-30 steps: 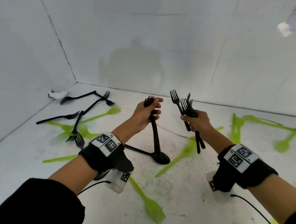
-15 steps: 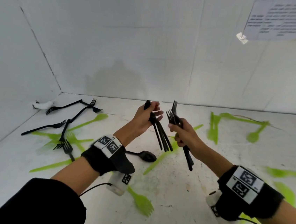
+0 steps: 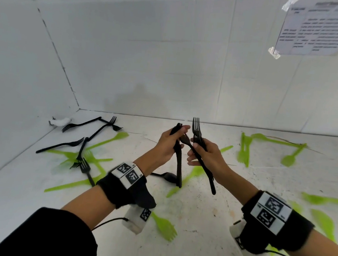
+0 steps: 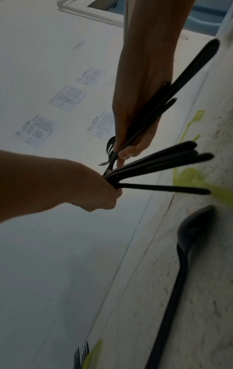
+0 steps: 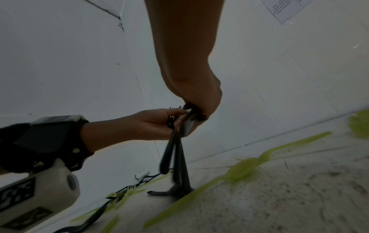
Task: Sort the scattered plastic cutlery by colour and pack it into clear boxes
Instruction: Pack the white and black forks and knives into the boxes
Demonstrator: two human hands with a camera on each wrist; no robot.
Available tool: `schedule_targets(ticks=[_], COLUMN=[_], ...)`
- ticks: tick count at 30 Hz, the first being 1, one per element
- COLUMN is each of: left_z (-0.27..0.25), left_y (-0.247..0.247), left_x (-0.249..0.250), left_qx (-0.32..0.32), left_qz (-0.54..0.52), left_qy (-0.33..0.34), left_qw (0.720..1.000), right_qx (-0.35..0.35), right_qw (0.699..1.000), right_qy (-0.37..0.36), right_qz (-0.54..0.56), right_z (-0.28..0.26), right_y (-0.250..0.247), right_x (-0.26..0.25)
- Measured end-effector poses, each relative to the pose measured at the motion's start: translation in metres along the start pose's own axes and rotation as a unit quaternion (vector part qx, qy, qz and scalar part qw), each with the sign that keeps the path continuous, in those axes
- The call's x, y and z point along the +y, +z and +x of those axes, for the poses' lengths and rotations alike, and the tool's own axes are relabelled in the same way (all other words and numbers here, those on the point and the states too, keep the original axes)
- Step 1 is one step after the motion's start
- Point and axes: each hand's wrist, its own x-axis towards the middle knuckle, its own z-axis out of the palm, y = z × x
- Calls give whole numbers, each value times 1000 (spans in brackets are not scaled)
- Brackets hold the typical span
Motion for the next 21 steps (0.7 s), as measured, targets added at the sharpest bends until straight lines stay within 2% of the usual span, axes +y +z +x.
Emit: schedule_targets(ticks=[3,7,9,13,16,21], left_z=[-4,-4,-4,-5,-7,-8], left_y=[-2,-4,-4,3,5,1], left_x=[2,1,-1,-2,-5,-2], left_qx=[15,40,41,11,-8,2], left_qz=[-54,-72,-75,-49,-25,-102], left_qy=[-18,-13,-10,-25,-18,-26], left_qw=[998,997,996,998,999,994], right_qx=[40,85,52,-99,-120,-106], right_qw=[999,986,985,977,976,986], right_qy=[0,-55,-60,-5,29,62], right_qz=[-35,-135,-152,-190,-178,-115], right_z=[-1,0,-2,-12,-16,-20], right_y=[-4,-12,-14,-9,-6,-11], right_x=[7,10,5,-2,-1,2])
